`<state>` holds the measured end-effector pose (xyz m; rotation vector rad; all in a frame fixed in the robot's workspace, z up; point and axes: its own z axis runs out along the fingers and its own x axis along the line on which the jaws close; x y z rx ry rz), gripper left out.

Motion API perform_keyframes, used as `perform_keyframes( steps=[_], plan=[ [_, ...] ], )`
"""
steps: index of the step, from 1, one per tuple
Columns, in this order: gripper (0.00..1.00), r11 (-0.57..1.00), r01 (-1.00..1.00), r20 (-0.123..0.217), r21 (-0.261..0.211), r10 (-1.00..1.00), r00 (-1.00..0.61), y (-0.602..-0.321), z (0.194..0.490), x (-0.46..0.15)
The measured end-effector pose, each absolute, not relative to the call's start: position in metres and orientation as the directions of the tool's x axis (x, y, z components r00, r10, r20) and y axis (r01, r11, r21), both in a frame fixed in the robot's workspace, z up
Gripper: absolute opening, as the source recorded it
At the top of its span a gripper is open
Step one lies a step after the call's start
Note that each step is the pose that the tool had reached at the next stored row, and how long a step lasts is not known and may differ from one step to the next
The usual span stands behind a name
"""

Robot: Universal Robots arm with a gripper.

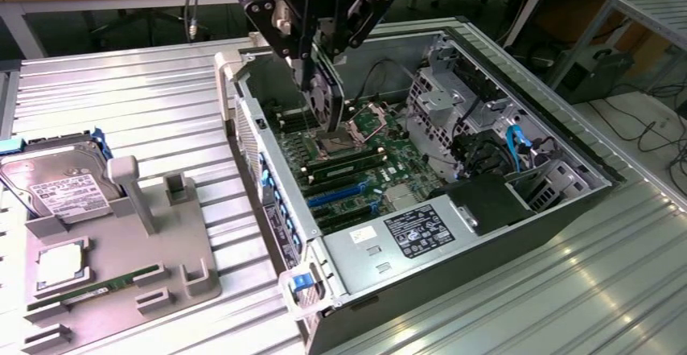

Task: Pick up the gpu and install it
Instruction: 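Pick up the gpu and move the gpu toward the slot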

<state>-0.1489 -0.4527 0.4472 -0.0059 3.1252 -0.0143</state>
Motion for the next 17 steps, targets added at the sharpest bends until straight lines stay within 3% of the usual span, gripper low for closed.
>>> perform_keyframes(
  steps=[17],
  plan=[
    [0.27, 1.000, -0.004, -0.016, -0.009, -0.004, -1.000, -0.453, 0.447, -0.129]
  ],
)
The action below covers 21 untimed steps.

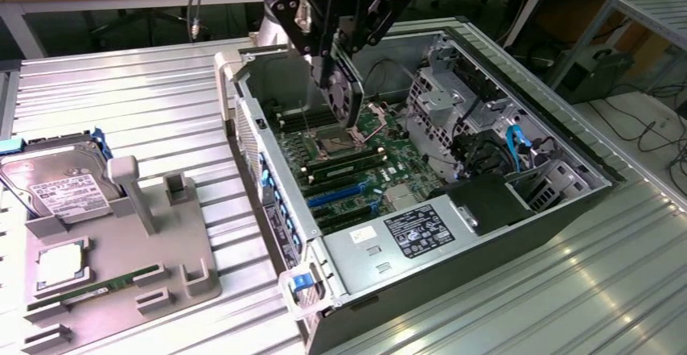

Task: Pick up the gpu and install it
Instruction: 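Pick up the gpu and move the gpu toward the slot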

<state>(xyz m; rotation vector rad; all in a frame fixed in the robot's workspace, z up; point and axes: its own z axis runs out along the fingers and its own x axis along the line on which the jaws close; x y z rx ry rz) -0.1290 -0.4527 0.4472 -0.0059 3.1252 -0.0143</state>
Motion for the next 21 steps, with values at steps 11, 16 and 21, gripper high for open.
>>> perform_keyframes(
  steps=[11, 16, 21],
  plan=[
    [0.27, 1.000, -0.004, -0.016, -0.009, -0.004, -1.000, -0.453, 0.447, -0.115],
    [0.27, 1.000, -0.004, -0.016, -0.009, -0.004, -1.000, -0.453, 0.447, -0.109],
    [0.27, 1.000, -0.004, -0.016, -0.009, -0.004, -1.000, -0.453, 0.447, -0.102]
  ],
)
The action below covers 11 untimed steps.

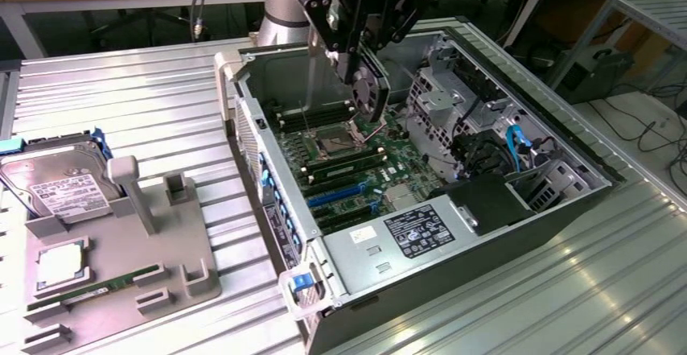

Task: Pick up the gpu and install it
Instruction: 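Pick up the gpu and move the gpu toward the slot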

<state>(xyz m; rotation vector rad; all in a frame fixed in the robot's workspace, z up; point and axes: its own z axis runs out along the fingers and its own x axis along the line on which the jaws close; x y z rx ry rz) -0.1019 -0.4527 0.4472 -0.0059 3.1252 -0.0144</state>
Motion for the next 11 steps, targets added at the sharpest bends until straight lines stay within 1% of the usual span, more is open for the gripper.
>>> perform_keyframes(
  steps=[11],
  plan=[
    [0.27, 1.000, -0.004, -0.016, -0.009, -0.004, -1.000, -0.453, 0.447, -0.090]
  ],
)
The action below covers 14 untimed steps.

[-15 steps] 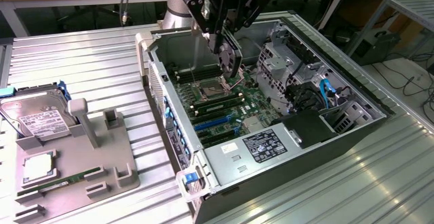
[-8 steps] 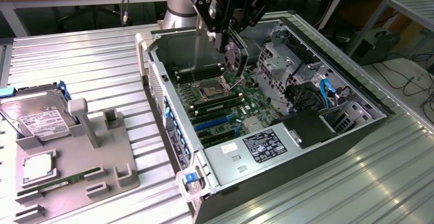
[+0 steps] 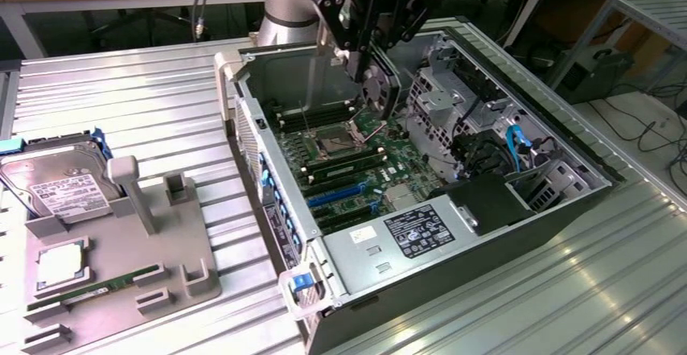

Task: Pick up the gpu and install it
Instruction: 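Pick up the gpu and move the gpu toward the slot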

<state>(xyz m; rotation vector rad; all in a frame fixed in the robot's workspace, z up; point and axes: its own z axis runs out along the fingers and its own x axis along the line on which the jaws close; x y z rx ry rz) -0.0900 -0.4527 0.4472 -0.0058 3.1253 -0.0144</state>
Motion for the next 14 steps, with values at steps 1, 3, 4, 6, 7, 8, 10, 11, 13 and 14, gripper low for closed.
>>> perform_keyframes(
  steps=[1, 3, 4, 6, 7, 8, 10, 11, 13, 14],
  plan=[
    [0.27, 1.000, -0.004, -0.016, -0.009, -0.004, -1.000, -0.453, 0.447, -0.089],
    [0.27, 1.000, -0.004, -0.016, -0.009, -0.004, -1.000, -0.453, 0.447, -0.084],
    [0.27, 1.000, -0.004, -0.016, -0.009, -0.004, -1.000, -0.453, 0.447, -0.082],
    [0.27, 1.000, -0.004, -0.016, -0.009, -0.004, -1.000, -0.453, 0.447, -0.079],
    [0.27, 1.000, -0.004, -0.016, -0.009, -0.004, -1.000, -0.453, 0.447, -0.078],
    [0.27, 1.000, -0.004, -0.016, -0.009, -0.004, -1.000, -0.453, 0.447, -0.077],
    [0.27, 1.000, -0.004, -0.016, -0.009, -0.004, -1.000, -0.453, 0.447, -0.074],
    [0.27, 1.000, -0.004, -0.016, -0.009, -0.004, -1.000, -0.453, 0.447, -0.073],
    [0.27, 1.000, -0.004, -0.016, -0.009, -0.004, -1.000, -0.453, 0.447, -0.071],
    [0.27, 1.000, -0.004, -0.016, -0.009, -0.004, -1.000, -0.453, 0.447, -0.069]
  ],
)
